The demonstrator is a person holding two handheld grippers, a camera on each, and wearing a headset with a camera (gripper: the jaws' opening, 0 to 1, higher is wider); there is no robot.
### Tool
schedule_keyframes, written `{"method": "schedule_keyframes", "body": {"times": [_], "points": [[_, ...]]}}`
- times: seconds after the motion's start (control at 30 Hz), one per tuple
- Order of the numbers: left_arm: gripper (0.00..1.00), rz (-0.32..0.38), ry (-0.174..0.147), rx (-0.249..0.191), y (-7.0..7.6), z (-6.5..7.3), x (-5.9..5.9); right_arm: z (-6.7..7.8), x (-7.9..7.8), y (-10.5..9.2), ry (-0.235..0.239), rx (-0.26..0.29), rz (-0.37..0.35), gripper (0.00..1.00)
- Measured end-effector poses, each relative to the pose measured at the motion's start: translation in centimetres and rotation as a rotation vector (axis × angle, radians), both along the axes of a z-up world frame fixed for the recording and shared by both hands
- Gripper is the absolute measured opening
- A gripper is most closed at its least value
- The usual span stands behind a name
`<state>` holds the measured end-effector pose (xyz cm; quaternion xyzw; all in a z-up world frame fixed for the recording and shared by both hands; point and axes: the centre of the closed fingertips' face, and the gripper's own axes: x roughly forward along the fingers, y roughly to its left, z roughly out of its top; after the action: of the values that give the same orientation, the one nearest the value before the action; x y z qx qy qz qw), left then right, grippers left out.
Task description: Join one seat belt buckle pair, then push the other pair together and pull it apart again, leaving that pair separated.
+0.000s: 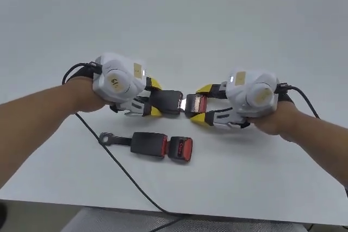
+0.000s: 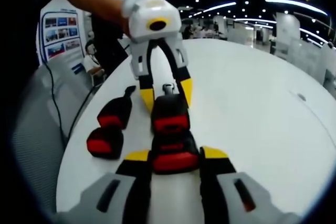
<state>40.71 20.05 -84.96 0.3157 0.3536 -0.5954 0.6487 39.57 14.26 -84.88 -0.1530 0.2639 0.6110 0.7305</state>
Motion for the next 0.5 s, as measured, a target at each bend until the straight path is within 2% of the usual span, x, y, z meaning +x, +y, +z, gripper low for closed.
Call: {"method": "schedule_keyframes", "body": {"times": [0.5], "points": [[0.34, -0.008, -0.003, -0.002, 0.11, -0.10, 0.11, -0.26, 0.36, 0.36, 0.001, -0.046, -0.018, 0.35]]}}
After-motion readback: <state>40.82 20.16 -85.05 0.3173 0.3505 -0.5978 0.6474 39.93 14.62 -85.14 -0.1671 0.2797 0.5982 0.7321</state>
